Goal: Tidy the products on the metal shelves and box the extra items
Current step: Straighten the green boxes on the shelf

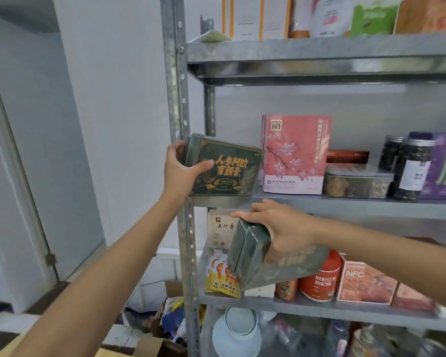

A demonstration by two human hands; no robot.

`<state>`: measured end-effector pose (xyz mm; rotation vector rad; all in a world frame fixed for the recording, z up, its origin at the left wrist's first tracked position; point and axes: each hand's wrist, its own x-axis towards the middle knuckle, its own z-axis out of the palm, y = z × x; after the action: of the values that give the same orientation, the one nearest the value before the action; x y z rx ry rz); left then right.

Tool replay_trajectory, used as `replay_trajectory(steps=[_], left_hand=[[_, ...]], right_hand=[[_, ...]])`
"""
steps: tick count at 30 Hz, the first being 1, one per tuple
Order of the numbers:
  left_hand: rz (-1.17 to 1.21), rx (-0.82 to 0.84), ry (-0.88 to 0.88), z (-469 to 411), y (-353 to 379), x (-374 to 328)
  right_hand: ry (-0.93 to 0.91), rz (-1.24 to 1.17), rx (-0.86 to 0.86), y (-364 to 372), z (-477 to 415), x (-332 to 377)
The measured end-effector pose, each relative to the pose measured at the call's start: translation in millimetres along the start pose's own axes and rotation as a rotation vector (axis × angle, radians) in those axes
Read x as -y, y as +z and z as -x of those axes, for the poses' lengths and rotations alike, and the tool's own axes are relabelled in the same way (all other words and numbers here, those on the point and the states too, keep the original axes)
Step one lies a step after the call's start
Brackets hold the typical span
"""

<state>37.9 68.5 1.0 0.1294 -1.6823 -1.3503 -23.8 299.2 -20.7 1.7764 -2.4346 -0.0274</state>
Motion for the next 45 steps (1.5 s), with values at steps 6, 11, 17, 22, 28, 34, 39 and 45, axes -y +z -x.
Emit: replay_trajectory(steps=[6,11,17,22,28,34,39,45], left_hand=[[-0.104,0.135,-0.076,-24,17,13],[-0.48,0.294,-0.096,-51,9,-1],[-0.849,0.392,-0.077,-63,15,-21],[-1.287,0.549,-0.074,-57,29,-30],[-1.543,0.528,0.149,-69,49,-20],[-1.451,0.558,0.127,-86,59,4],[-1.451,0.484,0.197,-97,61,23],[-1.385,0.407,0.313,-81,61,44]], right_hand=[[0.121,-0.031,0.006,5,27,-45],[0.185,-0.02,0.028,3,27,-66],[0.242,-0.092,-0.019,3,15,-81],[0.296,-0.172,-0.045,1,7,-95],[0.369,-0.293,-0.049,-5,5,-109],[0.392,-0.318,-0.024,-10,4,-112],[0.374,-0.307,-0.025,-10,0,-113],[0.347,-0.284,-0.029,-7,-4,-114]])
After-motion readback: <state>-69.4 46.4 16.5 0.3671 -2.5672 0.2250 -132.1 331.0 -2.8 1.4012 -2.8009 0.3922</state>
